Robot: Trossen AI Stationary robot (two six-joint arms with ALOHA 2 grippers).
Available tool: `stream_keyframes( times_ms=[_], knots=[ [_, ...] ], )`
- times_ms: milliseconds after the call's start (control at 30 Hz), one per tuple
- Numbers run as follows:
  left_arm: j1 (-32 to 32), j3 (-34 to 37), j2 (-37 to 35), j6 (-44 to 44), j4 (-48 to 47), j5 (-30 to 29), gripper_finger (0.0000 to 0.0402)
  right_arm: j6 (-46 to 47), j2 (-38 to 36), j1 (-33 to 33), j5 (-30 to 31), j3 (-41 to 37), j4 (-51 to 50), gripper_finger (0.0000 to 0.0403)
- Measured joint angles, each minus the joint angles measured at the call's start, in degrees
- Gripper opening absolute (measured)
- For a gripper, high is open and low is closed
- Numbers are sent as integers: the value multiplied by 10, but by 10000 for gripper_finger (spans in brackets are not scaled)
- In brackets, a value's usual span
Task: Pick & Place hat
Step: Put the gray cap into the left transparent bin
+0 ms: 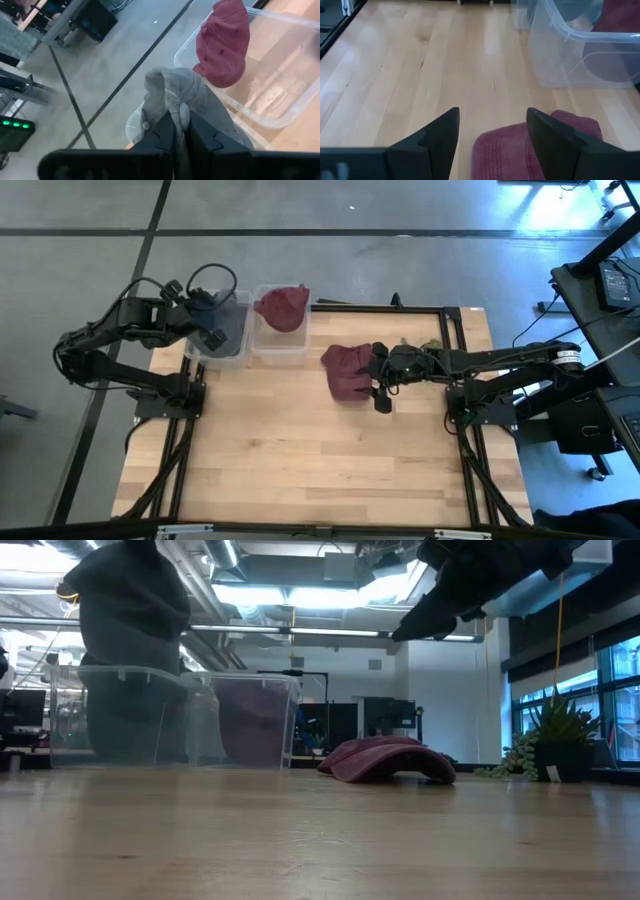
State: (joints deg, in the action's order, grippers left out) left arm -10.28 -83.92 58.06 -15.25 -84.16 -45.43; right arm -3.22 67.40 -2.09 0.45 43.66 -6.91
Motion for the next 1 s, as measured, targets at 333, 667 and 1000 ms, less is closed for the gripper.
stream_keyframes(
  times_ms=[333,667,1000],
  knots=[
    [0,-26,-10,54,13,-25,21,-4,0,0,0,0,21,230],
    [2,-2,-5,18,17,33,21,-4,0,0,0,0,28,230],
    [5,66,13,-85,21,69,21,-17,0,0,0,0,28,230]
  ],
)
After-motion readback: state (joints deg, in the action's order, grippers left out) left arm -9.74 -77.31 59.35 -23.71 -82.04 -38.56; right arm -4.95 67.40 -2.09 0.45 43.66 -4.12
